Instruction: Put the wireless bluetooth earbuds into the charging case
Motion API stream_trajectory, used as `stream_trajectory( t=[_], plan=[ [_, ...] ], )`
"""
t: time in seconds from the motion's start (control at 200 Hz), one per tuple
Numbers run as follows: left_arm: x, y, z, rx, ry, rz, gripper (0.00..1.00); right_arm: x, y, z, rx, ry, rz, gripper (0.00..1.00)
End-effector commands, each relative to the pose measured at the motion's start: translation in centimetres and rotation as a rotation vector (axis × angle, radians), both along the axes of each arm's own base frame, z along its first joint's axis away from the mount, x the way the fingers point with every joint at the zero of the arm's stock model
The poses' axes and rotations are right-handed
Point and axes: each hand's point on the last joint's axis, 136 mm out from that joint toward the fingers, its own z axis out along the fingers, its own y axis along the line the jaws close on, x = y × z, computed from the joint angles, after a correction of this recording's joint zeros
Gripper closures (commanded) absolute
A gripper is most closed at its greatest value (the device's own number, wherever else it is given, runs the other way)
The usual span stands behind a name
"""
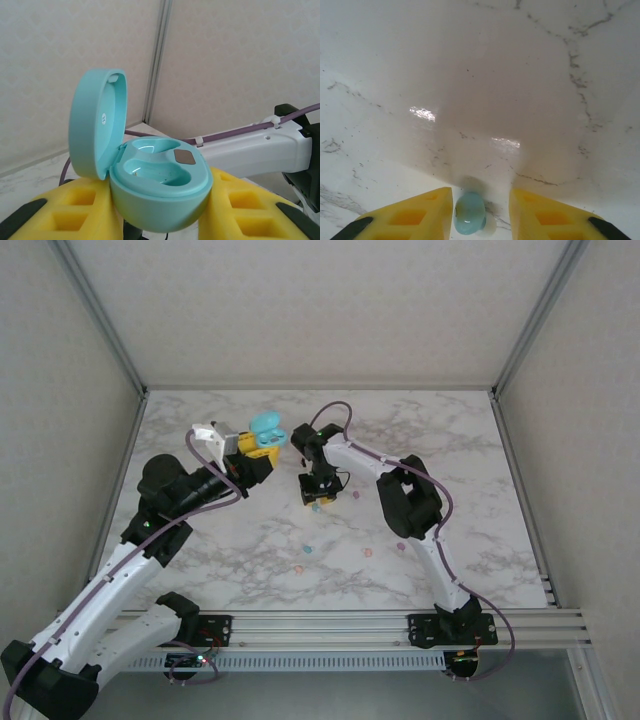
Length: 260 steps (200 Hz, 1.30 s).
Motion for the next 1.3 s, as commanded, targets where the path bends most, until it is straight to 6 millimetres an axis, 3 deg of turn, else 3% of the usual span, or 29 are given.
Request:
stream_trajectory(
  t=[0.0,0.28,0.726,1.051,1.156,1.296],
  plan=[
    [-0.4,0.5,1.6,-0.014,-0.046,0.015,0.83,-1.0,0.2,-0.3,-0.051,0.016,0.028,0.65],
    [-0.4,0.5,1.6,-0.011,-0.046,0.013,0.82,-1.8,0.3,-1.1,-0.096,0.031,0.063,0.68],
    [-0.2,0.3,1.4,-0.011,-0.035,0.008,0.82,-1.5,-0.2,-2.2,-0.142,0.014,0.084,0.70],
    [0.0,0.2,1.5,-0.012,-0.033,0.005,0.82,-1.0,0.5,-1.7,-0.096,0.006,0.052,0.74],
    [0.0,0.1,1.5,-0.011,-0.033,0.004,0.82,-0.8,0.5,-1.5,-0.084,0.009,0.028,0.69],
    [0.0,0.2,1.5,-0.012,-0.029,0.006,0.82,-0.6,0.6,-1.4,-0.056,0.019,-0.006,0.71]
  ],
)
